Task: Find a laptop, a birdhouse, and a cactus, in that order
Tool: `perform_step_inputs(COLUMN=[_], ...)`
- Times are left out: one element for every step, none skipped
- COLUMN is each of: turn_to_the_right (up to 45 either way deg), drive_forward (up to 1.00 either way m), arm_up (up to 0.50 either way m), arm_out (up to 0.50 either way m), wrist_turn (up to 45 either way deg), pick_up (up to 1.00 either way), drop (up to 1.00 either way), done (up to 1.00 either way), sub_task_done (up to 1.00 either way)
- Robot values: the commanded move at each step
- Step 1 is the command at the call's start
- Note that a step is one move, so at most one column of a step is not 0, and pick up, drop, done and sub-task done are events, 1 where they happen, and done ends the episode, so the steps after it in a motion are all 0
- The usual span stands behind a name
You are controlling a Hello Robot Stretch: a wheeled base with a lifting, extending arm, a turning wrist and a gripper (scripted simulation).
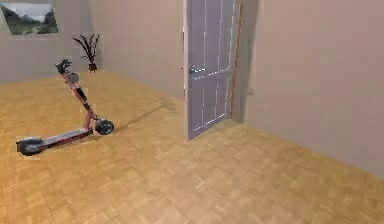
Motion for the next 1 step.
perform_step_inputs(turn_to_the_right=[-42.0], drive_forward=[0.00], arm_up=[0.00], arm_out=[0.00], wrist_turn=[0.0], pick_up=[0.00], drop=[0.00], done=[0.00], sub_task_done=[0.00])
